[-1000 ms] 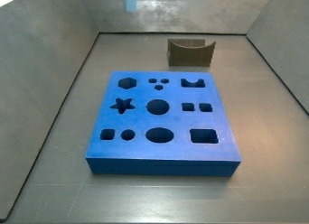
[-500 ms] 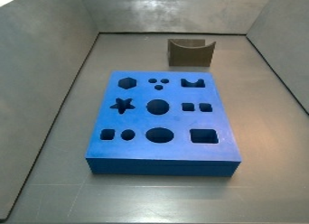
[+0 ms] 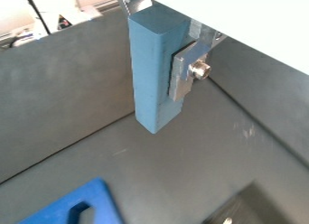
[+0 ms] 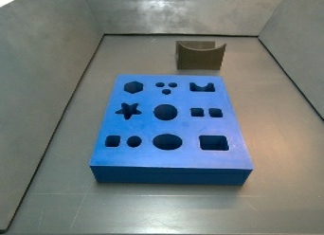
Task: Pick up the rectangle object. Move to above the board. Insert the rectangle object.
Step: Move to above the board.
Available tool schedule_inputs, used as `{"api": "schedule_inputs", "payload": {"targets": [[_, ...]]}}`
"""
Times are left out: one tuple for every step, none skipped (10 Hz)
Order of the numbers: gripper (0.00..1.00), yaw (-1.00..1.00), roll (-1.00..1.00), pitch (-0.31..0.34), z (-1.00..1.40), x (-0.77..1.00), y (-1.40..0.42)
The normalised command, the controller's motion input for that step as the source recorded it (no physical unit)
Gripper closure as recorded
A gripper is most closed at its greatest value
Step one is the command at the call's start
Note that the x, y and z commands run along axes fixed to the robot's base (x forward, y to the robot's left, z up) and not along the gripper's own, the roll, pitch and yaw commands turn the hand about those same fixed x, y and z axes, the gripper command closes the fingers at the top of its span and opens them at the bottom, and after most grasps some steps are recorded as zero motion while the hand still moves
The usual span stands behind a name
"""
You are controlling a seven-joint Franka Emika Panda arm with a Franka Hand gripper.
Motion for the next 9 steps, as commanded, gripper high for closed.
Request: {"api": "schedule_inputs", "payload": {"targets": [[1.0,-1.0,0.29,0.214,-0.33,0.31,-1.0],[1.0,-1.0,0.32,0.217,-0.33,0.32,-1.0],[1.0,-0.68,0.34,0.213,-0.34,0.33,-1.0],[1.0,-0.42,0.23,0.163,-0.34,0.34,-1.0],[1.0,-0.18,0.15,0.097,-0.34,0.35,-1.0],[1.0,-0.09,0.13,0.07,-0.35,0.36,-1.0],[1.0,-0.05,0.14,0.057,-0.35,0.37,-1.0],[1.0,-0.02,0.13,0.041,-0.32,0.38,-0.9],[1.0,-0.01,0.13,0.033,-0.25,0.32,-0.69]]}}
